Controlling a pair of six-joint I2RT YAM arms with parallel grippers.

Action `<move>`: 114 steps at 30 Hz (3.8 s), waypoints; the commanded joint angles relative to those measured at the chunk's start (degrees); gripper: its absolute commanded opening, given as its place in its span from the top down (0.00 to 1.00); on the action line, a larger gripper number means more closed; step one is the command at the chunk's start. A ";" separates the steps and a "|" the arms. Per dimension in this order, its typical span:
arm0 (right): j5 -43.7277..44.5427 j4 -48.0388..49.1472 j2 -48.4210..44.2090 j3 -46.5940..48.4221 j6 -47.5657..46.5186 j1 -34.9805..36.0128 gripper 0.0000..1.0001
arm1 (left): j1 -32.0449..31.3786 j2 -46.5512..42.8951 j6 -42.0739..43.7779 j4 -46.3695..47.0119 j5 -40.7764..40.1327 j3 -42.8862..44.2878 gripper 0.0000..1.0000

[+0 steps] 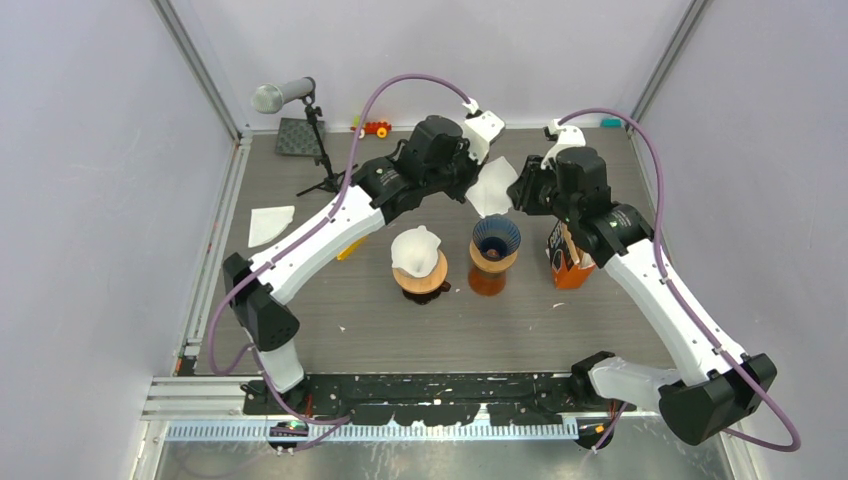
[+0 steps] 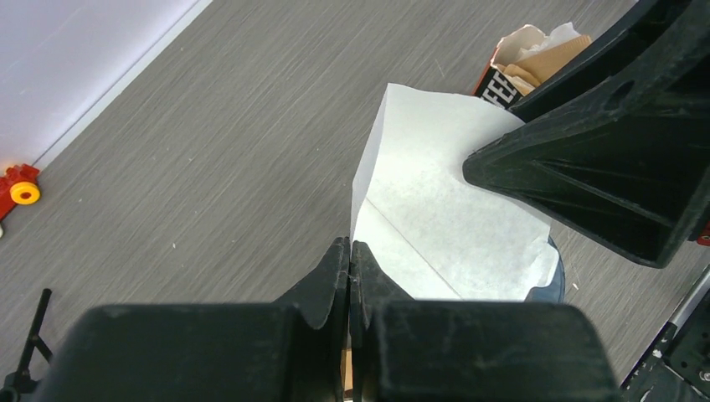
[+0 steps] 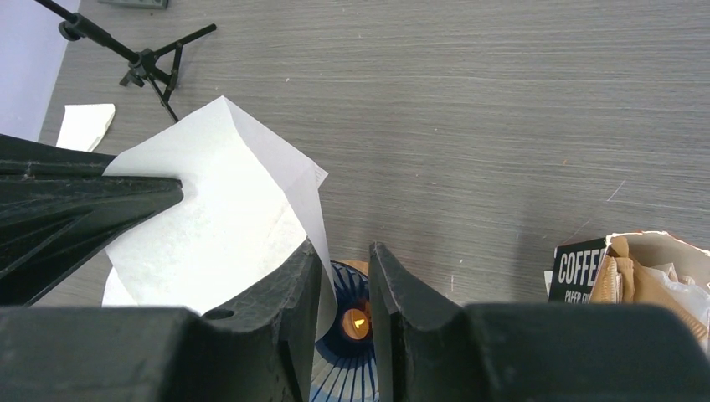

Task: Place the coffee filter in the dripper
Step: Place the coffee filter in the coffee dripper.

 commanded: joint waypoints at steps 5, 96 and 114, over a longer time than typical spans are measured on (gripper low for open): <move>-0.02 2.94 -1.61 -0.35 -1.32 0.09 0.67 | 1.25 -4.43 -0.07 1.94 1.30 1.01 1.00; -3.09 -7.95 -1.62 -0.93 2.53 -3.43 1.00 | -1.65 0.46 -5.28 -7.35 8.42 -0.51 0.40; -6.49 -6.28 -3.20 -3.15 -0.28 -5.29 0.84 | -1.22 0.72 -5.43 -6.76 13.98 -1.70 0.94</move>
